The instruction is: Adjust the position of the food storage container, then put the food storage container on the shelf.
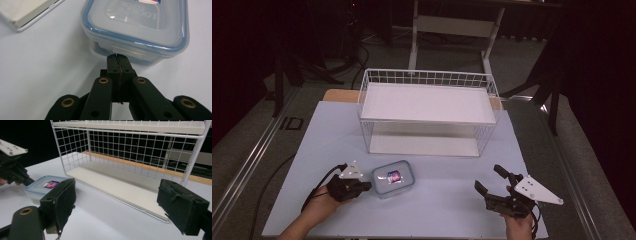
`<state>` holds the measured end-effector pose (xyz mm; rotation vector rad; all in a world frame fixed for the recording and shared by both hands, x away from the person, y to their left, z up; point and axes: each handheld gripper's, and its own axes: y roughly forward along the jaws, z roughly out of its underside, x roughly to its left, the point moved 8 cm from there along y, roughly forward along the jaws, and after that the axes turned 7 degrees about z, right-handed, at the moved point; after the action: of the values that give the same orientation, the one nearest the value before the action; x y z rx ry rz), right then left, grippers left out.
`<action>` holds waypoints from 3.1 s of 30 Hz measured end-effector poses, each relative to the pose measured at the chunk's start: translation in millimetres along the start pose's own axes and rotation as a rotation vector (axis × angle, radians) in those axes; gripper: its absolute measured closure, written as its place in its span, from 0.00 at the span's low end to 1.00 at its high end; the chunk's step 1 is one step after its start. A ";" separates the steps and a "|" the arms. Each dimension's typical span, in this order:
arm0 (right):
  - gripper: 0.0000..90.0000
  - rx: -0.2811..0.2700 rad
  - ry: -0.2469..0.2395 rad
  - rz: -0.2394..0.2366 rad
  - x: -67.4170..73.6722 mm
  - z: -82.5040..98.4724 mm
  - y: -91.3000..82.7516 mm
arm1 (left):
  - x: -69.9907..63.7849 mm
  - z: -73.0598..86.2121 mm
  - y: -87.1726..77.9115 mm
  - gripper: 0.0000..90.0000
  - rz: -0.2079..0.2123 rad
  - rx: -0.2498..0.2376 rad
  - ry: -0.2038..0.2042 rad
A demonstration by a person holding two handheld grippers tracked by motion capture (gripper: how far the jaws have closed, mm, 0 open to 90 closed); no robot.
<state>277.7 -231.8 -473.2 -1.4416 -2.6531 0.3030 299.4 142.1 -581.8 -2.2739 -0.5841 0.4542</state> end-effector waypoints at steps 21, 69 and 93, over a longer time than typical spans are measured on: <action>0.17 0.016 -0.004 -0.027 5.4 3.9 2.7 | 5.9 -49.8 48.4 1.00 -0.005 -0.056 -0.028; 0.17 0.051 -0.024 -0.057 8.9 10.6 5.6 | -16.0 -87.9 76.3 0.93 0.071 -0.096 -0.030; 0.17 0.072 -0.091 -0.116 30.4 1.0 7.1 | -56.6 -90.9 -10.0 0.03 0.139 -0.397 -0.047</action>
<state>266.8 -202.6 -475.8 -1.2772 -2.7524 0.4578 293.1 66.7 -505.4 -2.7010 -0.5816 0.4948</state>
